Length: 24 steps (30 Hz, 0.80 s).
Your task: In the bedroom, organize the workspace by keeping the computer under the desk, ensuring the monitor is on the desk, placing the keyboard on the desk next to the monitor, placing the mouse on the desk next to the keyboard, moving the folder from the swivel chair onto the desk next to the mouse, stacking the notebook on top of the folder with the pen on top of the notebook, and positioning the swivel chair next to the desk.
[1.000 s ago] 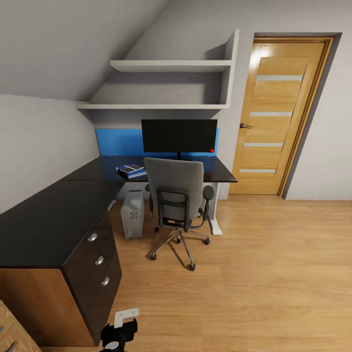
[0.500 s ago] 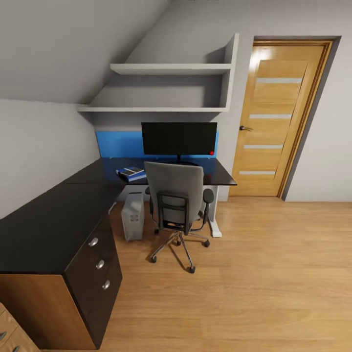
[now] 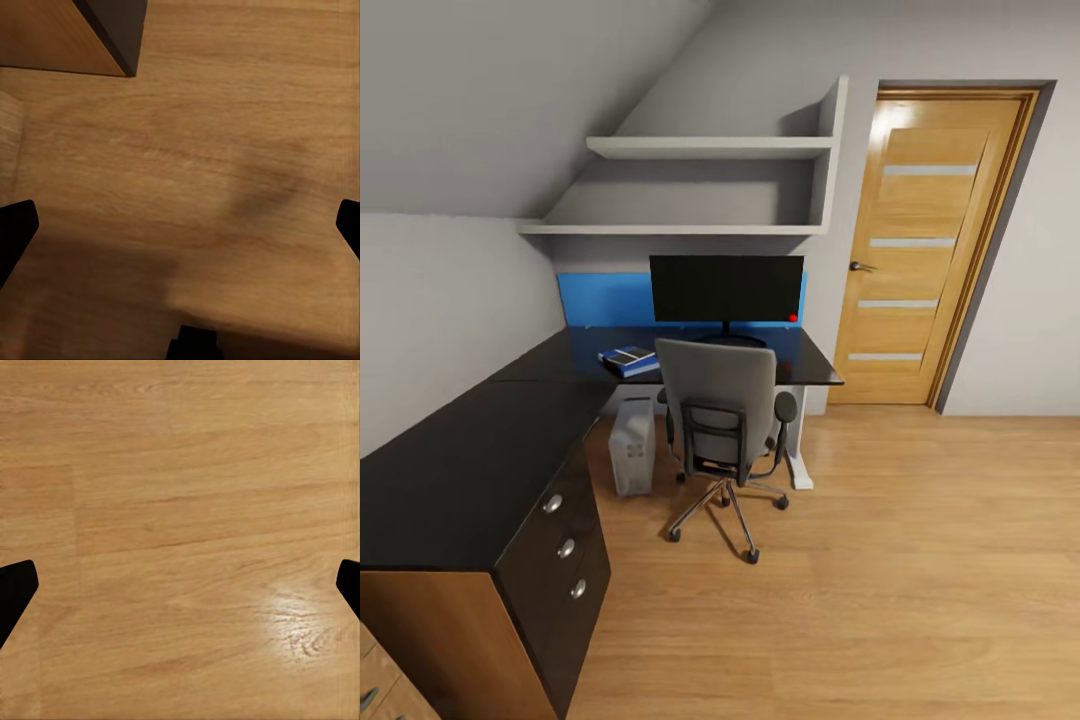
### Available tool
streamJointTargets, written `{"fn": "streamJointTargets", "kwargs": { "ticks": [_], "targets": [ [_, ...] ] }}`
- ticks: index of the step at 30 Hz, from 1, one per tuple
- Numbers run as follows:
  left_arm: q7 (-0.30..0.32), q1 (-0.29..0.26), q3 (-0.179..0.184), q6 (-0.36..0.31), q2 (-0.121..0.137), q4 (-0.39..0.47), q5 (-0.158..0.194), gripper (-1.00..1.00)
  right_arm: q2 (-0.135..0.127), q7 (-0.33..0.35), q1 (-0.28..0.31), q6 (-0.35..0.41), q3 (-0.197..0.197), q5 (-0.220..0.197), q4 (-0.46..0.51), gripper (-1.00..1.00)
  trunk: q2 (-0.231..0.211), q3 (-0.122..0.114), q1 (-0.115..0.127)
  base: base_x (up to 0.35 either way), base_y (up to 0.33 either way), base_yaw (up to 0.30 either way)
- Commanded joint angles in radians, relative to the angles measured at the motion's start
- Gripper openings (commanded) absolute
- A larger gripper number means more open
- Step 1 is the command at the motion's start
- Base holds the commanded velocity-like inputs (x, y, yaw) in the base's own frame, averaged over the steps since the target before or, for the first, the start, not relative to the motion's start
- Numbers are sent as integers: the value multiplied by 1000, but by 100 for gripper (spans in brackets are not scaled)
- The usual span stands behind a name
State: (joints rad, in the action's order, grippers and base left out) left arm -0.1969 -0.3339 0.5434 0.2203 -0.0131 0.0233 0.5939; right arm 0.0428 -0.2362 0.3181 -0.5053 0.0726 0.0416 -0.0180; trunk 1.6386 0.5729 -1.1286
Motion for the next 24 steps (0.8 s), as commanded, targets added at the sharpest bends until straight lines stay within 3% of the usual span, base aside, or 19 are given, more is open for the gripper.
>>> {"fn": "streamJointTargets", "kwargs": {
  "ticks": [1,24],
  "targets": [
    [-4,0,8,2,-1,0,6,100,0,-2,1,-5,7,4,-2,100,-7,-2,4,0,0,0],
    [-4,0,9,2,-2,0,6,100,0,-2,1,-5,7,5,-2,100,-168,-74,92,0,0,0]
  ]
}}
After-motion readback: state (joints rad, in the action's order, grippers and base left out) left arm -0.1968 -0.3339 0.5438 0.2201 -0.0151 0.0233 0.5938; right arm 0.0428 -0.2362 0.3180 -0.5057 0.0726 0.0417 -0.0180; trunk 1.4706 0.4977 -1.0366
